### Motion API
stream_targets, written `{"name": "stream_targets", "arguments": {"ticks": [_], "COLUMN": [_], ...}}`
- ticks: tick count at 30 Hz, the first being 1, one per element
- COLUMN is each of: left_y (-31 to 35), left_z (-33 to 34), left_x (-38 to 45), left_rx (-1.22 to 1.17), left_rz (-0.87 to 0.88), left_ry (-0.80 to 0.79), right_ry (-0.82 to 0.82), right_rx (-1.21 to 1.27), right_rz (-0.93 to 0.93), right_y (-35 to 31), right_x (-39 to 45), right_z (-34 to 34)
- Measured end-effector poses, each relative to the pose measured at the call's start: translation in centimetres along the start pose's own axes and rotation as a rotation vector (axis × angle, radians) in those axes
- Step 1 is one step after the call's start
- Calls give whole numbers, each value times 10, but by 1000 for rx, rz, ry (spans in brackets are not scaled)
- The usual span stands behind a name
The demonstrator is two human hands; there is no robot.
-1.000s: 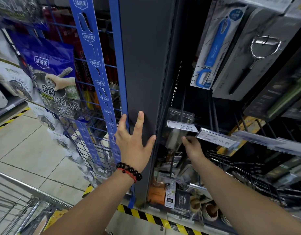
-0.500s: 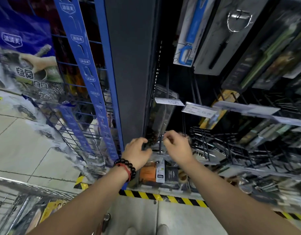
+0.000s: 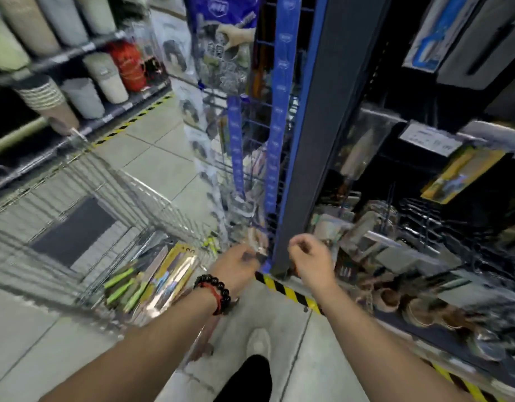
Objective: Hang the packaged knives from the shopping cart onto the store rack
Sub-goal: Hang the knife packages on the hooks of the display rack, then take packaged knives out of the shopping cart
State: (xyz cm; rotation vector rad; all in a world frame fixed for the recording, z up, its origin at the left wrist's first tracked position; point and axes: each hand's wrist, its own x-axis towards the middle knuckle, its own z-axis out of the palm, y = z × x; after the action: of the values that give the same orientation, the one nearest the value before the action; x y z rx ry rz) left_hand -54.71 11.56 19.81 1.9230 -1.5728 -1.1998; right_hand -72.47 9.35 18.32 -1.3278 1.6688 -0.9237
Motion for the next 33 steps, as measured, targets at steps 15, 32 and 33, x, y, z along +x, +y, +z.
{"name": "stream_targets", "arguments": {"ticks": [15, 32, 33], "left_y": [-167, -331, -333], "left_z": [-90, -286, -293], "left_x": [-156, -150, -138], "left_rx": [62, 94, 116], "left_rz": [-182, -163, -147], "left_ry": [146, 46, 36], "right_ry": [-335, -425, -406], "right_rx": [-169, -659, -645], "right_rz": [-64, -145, -128], "right_y": [-40, -128, -129], "right_x": [-154, -206, -200], "right_z": [158, 383, 390]}}
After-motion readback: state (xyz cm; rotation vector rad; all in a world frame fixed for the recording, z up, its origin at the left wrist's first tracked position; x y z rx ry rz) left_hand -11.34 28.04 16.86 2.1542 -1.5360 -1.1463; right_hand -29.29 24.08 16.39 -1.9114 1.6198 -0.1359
